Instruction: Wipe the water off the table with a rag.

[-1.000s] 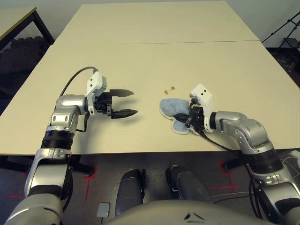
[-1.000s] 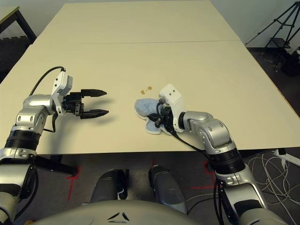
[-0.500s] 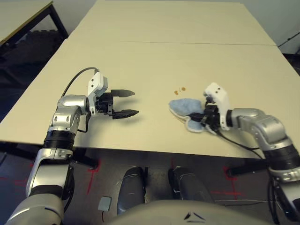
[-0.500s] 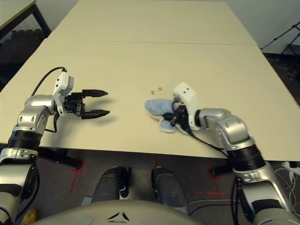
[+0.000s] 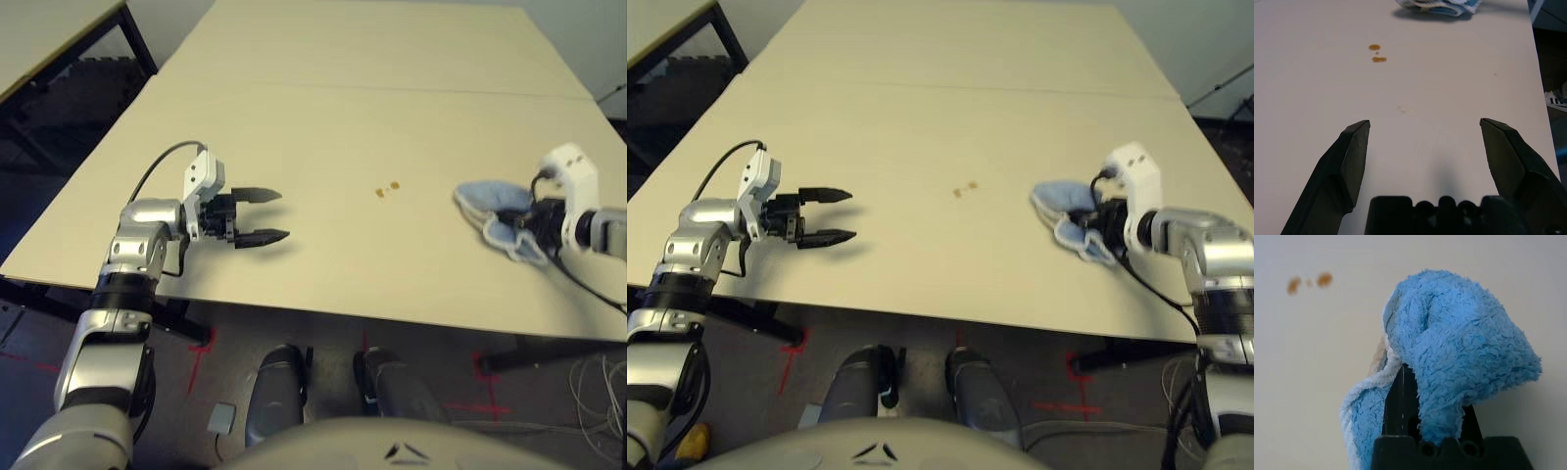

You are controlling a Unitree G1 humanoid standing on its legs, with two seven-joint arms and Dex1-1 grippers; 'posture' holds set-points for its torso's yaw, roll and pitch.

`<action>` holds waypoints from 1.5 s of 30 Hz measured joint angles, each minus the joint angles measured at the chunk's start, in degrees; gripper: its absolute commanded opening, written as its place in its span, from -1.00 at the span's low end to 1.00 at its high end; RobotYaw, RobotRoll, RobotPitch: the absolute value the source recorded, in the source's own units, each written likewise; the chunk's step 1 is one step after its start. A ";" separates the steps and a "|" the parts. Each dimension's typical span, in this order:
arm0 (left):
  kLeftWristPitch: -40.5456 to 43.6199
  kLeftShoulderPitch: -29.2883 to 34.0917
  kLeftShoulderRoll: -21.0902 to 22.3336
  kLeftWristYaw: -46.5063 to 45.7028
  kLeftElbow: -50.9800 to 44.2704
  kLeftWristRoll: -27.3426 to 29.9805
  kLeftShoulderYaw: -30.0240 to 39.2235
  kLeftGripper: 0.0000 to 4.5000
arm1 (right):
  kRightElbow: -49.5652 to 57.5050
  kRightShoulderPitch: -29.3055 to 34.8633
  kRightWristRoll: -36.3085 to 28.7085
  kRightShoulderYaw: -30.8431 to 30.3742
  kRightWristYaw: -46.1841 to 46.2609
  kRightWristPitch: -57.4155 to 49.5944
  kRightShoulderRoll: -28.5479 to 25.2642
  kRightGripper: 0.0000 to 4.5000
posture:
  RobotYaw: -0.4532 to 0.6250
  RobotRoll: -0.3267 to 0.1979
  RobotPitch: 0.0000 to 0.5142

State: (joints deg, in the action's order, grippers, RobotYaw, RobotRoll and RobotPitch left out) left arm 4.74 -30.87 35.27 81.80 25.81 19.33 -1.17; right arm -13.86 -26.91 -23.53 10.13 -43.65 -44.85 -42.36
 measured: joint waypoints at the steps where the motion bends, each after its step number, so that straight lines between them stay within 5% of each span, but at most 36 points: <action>1: -0.14 -0.03 -0.01 0.02 0.17 -0.06 0.00 1.00 | 0.01 -0.71 -0.35 0.44 0.81 0.16 1.57 -0.97 | -0.64 0.25 -0.55; 20: -0.96 -1.55 -0.08 1.44 2.24 -0.77 -0.24 1.00 | -15.73 -11.95 12.92 -9.53 10.26 15.13 18.19 -0.97 | -0.62 0.25 -0.56; 37: -0.95 -1.40 -0.11 1.48 2.03 -0.84 -0.25 1.00 | -3.37 -8.03 14.61 -18.59 5.37 9.83 29.81 -0.97 | -0.60 0.25 -0.55; 45: -0.95 -1.27 -0.21 1.39 2.01 -0.83 -0.25 1.00 | -2.49 -8.13 14.81 -19.59 4.47 8.99 28.99 -0.97 | -0.60 0.25 -0.56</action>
State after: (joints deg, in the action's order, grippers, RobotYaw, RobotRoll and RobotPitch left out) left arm 3.79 -32.14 35.06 83.19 27.83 18.49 -1.42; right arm -16.35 -35.04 -8.72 -9.46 -39.18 -35.86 -13.37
